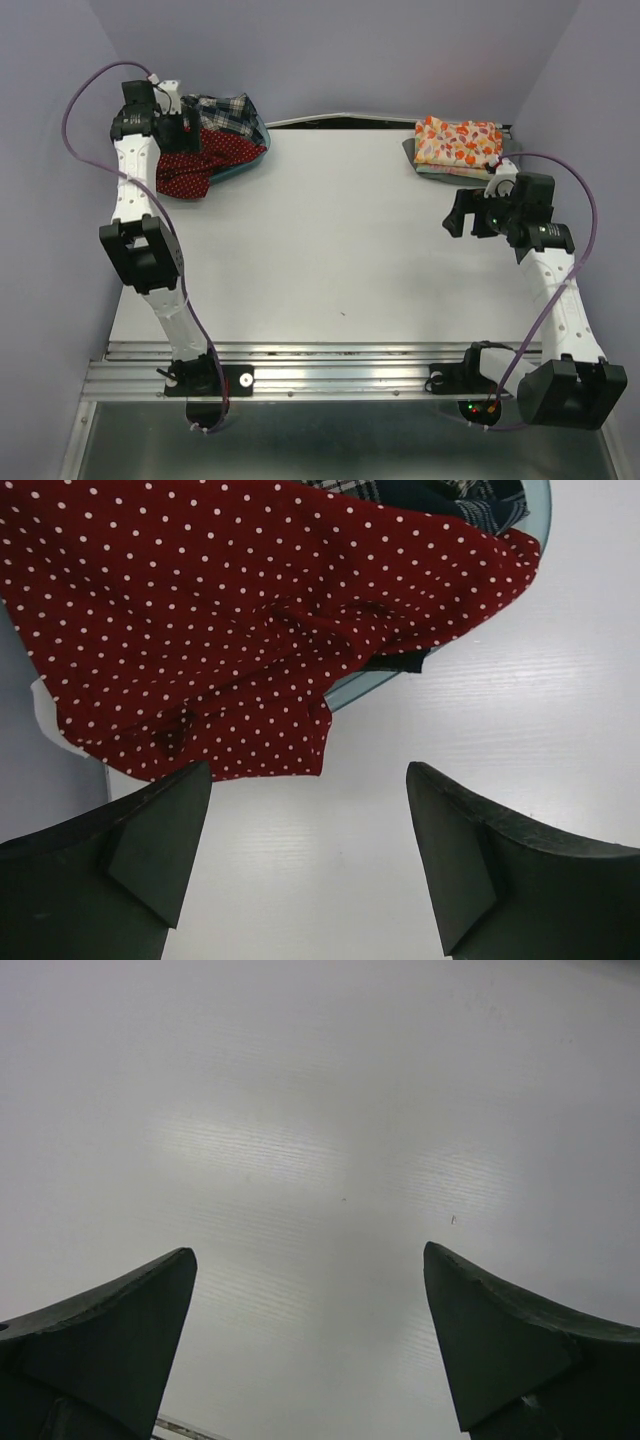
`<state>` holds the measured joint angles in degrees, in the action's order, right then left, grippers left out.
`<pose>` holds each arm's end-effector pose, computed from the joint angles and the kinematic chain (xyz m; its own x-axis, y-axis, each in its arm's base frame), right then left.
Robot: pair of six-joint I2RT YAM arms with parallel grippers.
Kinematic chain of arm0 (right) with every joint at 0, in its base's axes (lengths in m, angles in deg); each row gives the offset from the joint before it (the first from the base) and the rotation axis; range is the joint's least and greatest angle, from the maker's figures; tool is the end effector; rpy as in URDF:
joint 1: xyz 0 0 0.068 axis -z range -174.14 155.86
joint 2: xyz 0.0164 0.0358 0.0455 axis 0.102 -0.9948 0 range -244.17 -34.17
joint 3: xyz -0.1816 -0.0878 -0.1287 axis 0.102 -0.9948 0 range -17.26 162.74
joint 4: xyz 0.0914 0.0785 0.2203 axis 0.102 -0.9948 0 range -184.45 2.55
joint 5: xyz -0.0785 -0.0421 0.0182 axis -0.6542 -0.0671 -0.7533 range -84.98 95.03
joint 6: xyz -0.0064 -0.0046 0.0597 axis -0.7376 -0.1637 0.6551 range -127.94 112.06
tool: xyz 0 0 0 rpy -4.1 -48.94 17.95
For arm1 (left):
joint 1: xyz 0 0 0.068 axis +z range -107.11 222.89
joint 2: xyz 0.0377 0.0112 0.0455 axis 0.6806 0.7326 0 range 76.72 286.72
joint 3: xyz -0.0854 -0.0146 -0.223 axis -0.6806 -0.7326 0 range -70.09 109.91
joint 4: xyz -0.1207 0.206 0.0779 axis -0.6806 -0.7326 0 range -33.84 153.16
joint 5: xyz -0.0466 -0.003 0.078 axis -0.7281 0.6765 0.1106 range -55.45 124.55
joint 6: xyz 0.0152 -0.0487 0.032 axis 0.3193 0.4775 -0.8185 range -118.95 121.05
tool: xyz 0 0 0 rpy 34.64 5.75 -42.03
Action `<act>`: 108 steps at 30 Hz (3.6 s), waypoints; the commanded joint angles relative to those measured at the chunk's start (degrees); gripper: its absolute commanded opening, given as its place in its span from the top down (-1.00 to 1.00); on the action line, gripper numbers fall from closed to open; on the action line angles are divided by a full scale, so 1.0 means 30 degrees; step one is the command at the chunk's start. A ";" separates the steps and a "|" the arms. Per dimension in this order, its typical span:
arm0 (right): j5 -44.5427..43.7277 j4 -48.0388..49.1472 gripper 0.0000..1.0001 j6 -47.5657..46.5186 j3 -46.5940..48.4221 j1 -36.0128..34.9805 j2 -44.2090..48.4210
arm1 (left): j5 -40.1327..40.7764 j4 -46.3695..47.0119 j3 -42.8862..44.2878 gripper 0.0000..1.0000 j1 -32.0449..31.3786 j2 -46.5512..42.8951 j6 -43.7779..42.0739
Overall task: Fold and stack the skirts
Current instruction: Grab the skirt from the pile, then move the skirt to the center of the board
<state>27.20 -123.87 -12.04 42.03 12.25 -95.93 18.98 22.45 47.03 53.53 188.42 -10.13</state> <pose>0.2380 -0.0097 0.2928 -0.6089 0.0016 -0.7933 -0.2328 0.9556 0.1807 0.4223 0.0670 0.3407 -0.5497 0.0867 -0.8309 0.1468 0.9891 0.0061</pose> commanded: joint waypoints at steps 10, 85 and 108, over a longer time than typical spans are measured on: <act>0.1603 0.0393 -1.00 0.0165 0.0687 0.0096 -0.0274 | 0.2933 0.2259 0.2620 -0.74 0.0381 0.4511 0.0591; 0.1193 0.0159 -1.00 0.0136 0.1302 0.0096 -0.1241 | 0.1383 0.2613 0.5666 1.00 0.0821 0.3294 0.0182; 0.2394 -0.0046 -1.00 0.0048 0.2005 0.0096 -0.1094 | -0.9694 0.9233 0.0867 1.00 -0.2512 -0.8959 0.2848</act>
<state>33.17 -124.40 -11.36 45.28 12.25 -100.19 -5.52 44.63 54.09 50.25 164.44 -2.98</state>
